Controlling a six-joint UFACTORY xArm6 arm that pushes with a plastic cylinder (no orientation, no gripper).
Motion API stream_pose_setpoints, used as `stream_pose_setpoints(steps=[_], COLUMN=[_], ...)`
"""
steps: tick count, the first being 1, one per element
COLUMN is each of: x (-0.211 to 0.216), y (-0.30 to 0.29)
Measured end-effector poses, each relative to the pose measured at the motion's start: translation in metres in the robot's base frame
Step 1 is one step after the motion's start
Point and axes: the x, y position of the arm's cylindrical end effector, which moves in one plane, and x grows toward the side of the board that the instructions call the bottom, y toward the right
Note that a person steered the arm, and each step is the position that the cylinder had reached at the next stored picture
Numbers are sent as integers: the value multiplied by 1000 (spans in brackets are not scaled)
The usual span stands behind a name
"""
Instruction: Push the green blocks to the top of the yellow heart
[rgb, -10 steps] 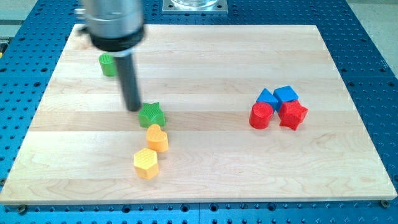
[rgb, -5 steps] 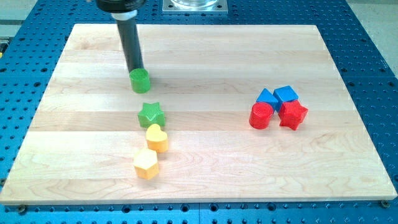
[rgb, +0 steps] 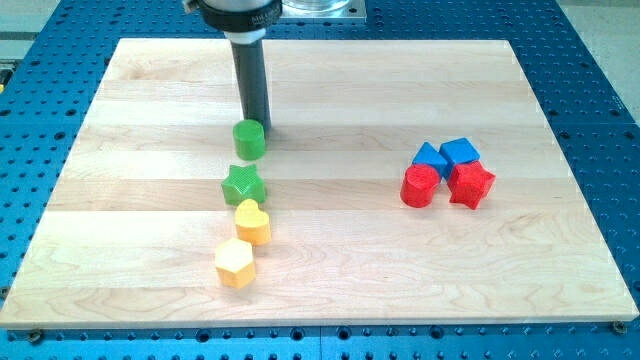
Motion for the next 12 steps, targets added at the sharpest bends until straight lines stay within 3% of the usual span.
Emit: stream_pose_setpoints(steps=[1, 4, 7, 8, 9, 10, 11, 12], x=[8, -47, -43, -64, -92, -52, 19, 84], y=[9, 17, 11, 41, 157, 276, 326, 318])
